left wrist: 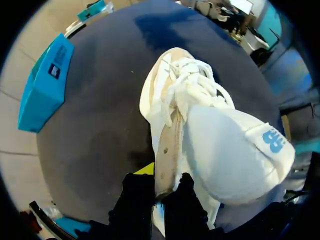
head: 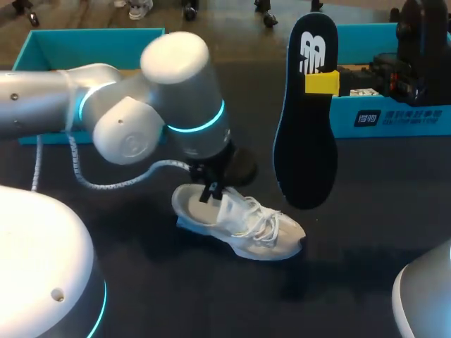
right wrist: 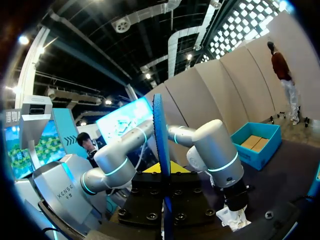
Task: Take the shoe out of the shoebox, open the shoe tongue, remove and reinsert the insole, then place the shoe into the shoebox
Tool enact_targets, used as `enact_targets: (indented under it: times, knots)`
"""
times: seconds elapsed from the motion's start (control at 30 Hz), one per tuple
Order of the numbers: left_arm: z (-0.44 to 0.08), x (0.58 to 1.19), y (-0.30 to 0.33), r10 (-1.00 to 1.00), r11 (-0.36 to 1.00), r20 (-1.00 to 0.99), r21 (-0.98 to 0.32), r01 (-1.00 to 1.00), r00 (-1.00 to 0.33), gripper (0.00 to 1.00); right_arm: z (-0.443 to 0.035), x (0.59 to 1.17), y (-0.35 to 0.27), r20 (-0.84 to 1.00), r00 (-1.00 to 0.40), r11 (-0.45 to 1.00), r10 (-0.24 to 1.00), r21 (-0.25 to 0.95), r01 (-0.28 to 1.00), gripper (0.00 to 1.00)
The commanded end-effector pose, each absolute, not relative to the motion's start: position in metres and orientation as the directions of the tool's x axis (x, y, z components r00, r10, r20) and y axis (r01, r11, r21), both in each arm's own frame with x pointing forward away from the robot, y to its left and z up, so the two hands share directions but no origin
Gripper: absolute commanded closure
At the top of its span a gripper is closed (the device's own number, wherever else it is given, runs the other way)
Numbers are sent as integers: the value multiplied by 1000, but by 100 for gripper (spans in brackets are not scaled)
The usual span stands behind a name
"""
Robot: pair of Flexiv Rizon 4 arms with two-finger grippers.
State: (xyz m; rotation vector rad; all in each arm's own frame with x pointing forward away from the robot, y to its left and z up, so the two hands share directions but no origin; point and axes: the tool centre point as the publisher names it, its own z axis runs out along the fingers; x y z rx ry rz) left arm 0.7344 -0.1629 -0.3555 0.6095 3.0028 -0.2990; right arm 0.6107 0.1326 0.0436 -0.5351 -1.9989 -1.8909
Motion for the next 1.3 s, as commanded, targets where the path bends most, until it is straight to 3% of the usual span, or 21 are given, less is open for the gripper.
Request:
enact_targets:
  times: [0.03,0.2,0.6,0.87,0.93,1.3]
  knots:
    - [-322,715,-137,519,807,-177,-221,548,-836,100,43,614,136,488,-872,48,39,871,490,100]
    - [-301,693,-122,712,599,-343,-161,785,-613,100,43,614,136,488,-872,48,39,871,490,100]
    - [-298,694,-122,723,580,-348,-162,798,-596,100,43,614,136,488,-872,48,39,871,490,100]
    - [-287,675,-127,945,176,-270,-65,982,-187,100,43,614,136,488,-872,48,39,871,490,100]
    - [-292,671,-126,964,66,-259,35,997,-55,100,43,614,136,488,-872,48,39,871,490,100]
    - [-305,670,-137,974,30,-227,46,999,-19,100,43,614,136,488,-872,48,39,871,490,100]
